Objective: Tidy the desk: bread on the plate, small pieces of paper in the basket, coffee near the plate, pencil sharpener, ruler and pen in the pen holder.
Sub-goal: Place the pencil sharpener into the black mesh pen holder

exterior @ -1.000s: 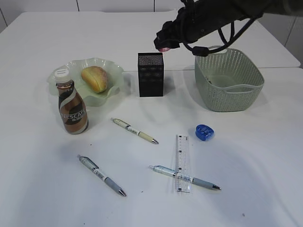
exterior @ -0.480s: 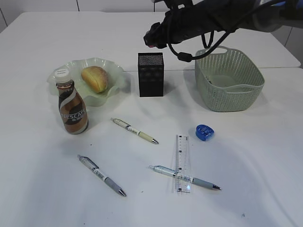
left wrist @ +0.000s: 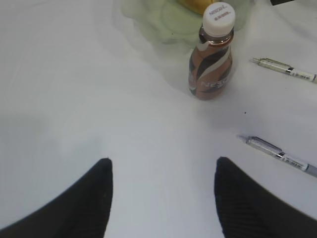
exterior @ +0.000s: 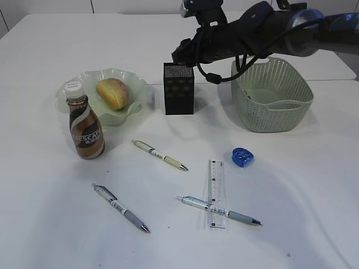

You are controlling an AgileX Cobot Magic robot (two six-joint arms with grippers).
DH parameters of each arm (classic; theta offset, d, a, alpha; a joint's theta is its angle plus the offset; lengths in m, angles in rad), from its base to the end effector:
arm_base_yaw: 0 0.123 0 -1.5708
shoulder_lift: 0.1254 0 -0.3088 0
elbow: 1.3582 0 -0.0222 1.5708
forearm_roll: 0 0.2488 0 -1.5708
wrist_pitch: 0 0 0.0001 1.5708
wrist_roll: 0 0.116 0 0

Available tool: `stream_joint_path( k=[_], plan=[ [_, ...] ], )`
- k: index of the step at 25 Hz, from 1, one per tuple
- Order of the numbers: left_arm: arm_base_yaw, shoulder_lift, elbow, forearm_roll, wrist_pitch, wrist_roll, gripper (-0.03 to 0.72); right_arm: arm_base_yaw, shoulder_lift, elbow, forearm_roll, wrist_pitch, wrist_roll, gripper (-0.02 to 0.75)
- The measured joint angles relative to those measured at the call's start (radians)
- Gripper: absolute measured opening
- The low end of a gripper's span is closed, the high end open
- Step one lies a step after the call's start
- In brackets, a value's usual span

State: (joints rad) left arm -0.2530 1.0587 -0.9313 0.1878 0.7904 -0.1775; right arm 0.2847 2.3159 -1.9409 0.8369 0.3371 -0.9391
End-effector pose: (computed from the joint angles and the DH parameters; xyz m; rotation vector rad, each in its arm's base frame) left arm 0.2084 -0.0380 0.3369 0.1857 2.3759 0.0182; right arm 0.5473 0.1899 0.2169 -0.5782 2.0093 0.3523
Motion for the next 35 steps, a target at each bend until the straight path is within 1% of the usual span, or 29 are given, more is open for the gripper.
stream_joint_path(
  k=[7,11,16,35],
  plan=[
    [0.000,0.000,0.000,0.004,-0.008,0.000,0.456,0.007,0.021,-0.011,0.022,-0.048,-0.010,0.347],
    [0.000,0.000,0.000,0.004,-0.012,0.000,0.456,0.015,0.059,-0.046,0.039,-0.048,-0.011,0.347],
    [0.000,0.000,0.000,0.006,-0.013,0.000,0.456,0.017,0.063,-0.050,0.054,-0.048,-0.013,0.347],
    [0.000,0.000,0.000,0.008,-0.013,0.000,0.455,0.017,0.070,-0.054,0.056,-0.048,-0.016,0.354]
  ],
)
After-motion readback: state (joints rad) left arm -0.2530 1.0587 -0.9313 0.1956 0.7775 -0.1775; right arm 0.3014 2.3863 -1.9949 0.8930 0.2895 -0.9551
